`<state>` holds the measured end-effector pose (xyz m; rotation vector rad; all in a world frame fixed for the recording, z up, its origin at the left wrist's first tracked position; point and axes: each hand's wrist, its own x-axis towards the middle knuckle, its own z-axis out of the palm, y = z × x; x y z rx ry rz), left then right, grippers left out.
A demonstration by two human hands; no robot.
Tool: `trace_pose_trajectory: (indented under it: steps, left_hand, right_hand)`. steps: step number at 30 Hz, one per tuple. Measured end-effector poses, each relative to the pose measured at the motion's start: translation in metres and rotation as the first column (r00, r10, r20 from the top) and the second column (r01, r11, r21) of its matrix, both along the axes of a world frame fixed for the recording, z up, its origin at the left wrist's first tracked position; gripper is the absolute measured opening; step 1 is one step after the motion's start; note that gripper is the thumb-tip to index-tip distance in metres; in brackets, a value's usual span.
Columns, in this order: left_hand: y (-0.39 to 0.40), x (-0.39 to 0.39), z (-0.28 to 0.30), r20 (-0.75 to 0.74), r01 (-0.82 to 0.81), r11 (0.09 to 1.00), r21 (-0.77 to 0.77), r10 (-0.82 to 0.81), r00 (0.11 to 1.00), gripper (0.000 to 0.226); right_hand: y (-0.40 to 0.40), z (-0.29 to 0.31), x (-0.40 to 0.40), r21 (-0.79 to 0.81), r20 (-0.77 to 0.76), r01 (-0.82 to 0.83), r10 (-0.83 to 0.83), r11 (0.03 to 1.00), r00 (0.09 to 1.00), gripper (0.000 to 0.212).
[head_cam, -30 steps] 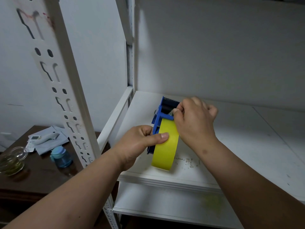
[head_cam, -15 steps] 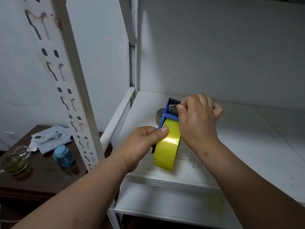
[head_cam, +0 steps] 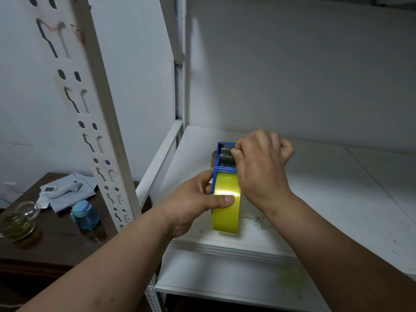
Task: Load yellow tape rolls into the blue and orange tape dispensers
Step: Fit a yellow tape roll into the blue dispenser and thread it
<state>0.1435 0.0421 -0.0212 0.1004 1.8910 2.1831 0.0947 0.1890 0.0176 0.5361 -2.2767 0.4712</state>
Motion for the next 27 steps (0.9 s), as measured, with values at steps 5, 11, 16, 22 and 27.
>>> trace_pose_trajectory:
  steps: [5,11,16,22,27]
  left_hand:
    - [-0.001,-0.003,-0.004,-0.028,-0.157,0.983,-0.097,0.155,0.988,0.052]
    - [0.001,-0.008,0.003,-0.047,-0.353,0.916,-0.189,0.351,0.935,0.038]
    - [-0.008,-0.009,0.009,0.206,-0.102,0.986,-0.131,0.128,0.97,0.048]
    - [-0.007,-0.006,-0.002,0.313,0.054,0.973,-0.223,0.019,0.95,0.043]
    - [-0.01,-0.013,-0.003,0.184,-0.056,0.952,-0.3,0.116,0.976,0.041]
  right_hand:
    - [-0.001,0.002,0.001,0.017,-0.021,-0.01,0.01,1.0,1.0,0.005]
    - [-0.01,0.007,0.002,-0.057,-0.088,-0.042,0.036,0.998,0.995,0.006]
    - [-0.005,0.013,-0.008,-0.05,0.063,-0.088,0.091,0.995,0.994,0.018]
    - [-0.006,0.013,-0.006,0.055,0.082,-0.099,0.095,0.994,0.992,0.019]
    - [-0.007,0.015,0.004,-0.009,0.001,-0.103,0.103,0.995,0.995,0.014]
